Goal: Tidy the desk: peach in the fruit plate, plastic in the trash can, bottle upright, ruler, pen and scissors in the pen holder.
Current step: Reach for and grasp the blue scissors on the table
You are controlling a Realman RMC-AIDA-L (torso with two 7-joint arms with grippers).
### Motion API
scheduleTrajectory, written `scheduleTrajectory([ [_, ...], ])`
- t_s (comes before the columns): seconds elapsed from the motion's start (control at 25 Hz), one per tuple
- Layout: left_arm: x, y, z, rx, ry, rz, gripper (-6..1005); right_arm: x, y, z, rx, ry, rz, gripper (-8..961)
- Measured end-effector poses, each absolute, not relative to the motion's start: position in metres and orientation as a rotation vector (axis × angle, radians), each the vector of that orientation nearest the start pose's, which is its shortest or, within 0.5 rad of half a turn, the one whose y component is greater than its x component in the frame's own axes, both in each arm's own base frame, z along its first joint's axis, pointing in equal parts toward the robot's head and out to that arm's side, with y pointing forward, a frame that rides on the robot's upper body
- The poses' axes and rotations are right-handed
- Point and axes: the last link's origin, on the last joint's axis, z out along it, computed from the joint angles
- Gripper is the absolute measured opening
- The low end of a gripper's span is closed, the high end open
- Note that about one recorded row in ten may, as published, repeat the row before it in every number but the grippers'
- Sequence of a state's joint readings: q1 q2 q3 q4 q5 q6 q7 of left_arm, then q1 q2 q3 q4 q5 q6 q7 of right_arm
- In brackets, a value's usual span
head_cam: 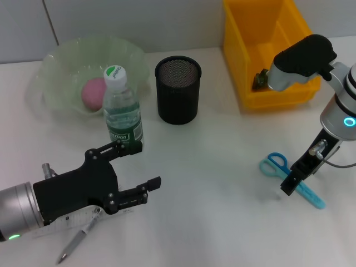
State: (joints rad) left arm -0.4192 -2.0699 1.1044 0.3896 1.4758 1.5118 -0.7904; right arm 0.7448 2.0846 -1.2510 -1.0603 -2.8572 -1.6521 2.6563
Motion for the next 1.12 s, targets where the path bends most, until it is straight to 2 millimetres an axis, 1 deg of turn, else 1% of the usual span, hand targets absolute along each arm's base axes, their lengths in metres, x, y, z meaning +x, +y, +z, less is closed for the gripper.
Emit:
scheduleTrajectory([
  [0.2,-0.2654,0.2820,-0.0505,-2.661,-0.187,-0.911,785,0.2250,0.3595,0.0016,-2.368,1.238,-0.868,822],
  [0.52,-0.2653,0.2815,-0.0511,-2.666,-0.186,-0.910,785,0.2262,0.3589,-0.0047,-2.357,1.206,-0.907,682],
  [0.88,-0.2651,0.2810,-0.0521,-2.673,-0.183,-0.907,785,0.2276,0.3598,-0.0045,-2.352,1.205,-0.894,542],
  [1.12,-0.2652,0.2807,-0.0521,-2.674,-0.185,-0.908,785,0.2278,0.3598,-0.0048,-2.354,1.209,-0.886,504],
])
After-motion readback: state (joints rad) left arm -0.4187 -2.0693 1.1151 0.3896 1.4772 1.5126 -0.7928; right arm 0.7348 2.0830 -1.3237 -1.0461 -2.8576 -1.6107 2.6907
